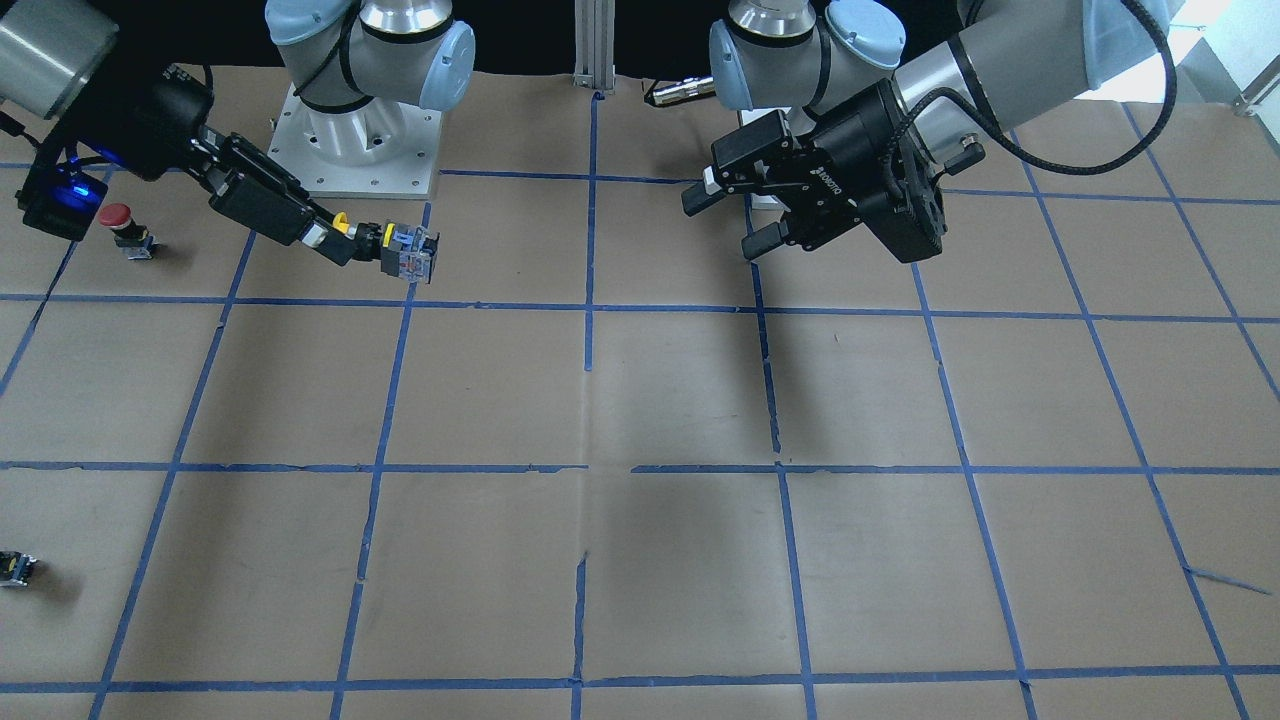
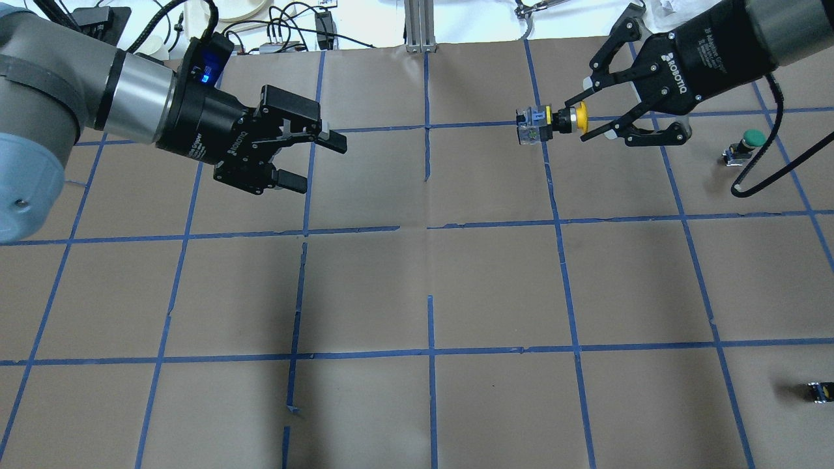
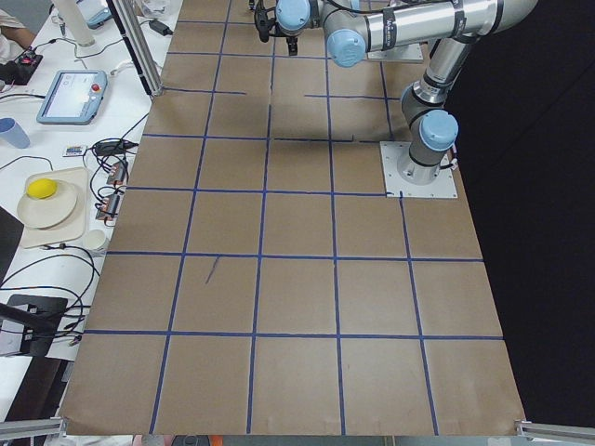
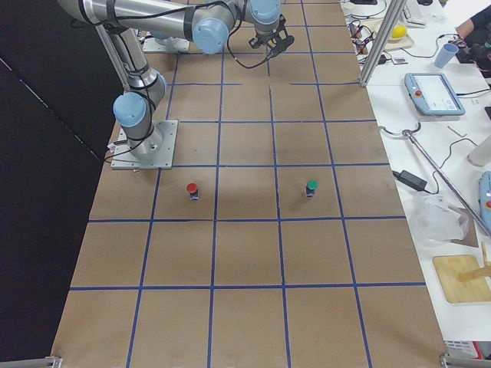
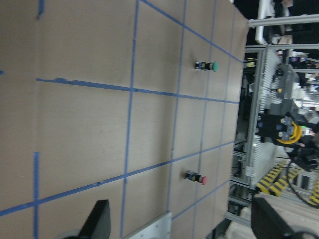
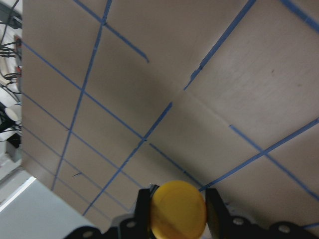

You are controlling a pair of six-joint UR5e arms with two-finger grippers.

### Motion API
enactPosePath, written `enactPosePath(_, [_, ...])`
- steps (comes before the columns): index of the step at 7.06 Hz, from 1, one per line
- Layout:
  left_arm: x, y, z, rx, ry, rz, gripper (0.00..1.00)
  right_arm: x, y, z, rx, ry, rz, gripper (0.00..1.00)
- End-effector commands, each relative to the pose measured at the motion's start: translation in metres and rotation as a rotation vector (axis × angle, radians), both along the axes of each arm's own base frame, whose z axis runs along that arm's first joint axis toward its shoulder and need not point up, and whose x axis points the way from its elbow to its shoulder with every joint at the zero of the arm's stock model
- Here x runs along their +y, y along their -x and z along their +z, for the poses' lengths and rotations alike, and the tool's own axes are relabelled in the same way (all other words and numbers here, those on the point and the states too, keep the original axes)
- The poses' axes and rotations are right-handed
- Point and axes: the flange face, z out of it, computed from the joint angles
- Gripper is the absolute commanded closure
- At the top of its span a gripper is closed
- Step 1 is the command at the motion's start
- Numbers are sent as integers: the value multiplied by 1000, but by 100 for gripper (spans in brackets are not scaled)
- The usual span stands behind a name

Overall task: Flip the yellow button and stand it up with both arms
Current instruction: 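Carry the yellow button with the right gripper beside the green button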

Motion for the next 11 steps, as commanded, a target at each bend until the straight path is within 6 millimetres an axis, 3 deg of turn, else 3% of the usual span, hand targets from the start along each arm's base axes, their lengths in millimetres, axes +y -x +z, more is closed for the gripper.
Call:
enactPosePath(1, [-10,-21,12,-271,39,-51,1,-1,34,-29,313,-31,176,92])
enactPosePath(2, [-16,-31,19,-386,65,-94,1,-14,54,-51,387,-81,176,92])
enactPosePath(3, [-23,-38,24,-497,63,-108,1,-20,86,-65,458,-134,151,92])
enactPosePath(4, [-29,-39,34,-597,69,-121,1,-17,110,-70,517,-181,127,92])
enactPosePath(5, [-34,-30,37,-652,71,-144,1,-11,137,-90,633,-248,127,92])
enactPosePath(7, [-26,4,39,-705,66,-159,1,-6,160,-135,832,-207,87,92])
enactPosePath(8, [-27,8,44,-706,76,-151,1,-2,166,-161,898,-190,67,92])
enactPosePath(10, [-13,-6,57,-780,83,-201,1,-8,185,-193,983,-206,28,91])
enactPosePath(11, [-1,-13,37,-772,-35,-235,1,-14,193,-204,1032,-216,15,91])
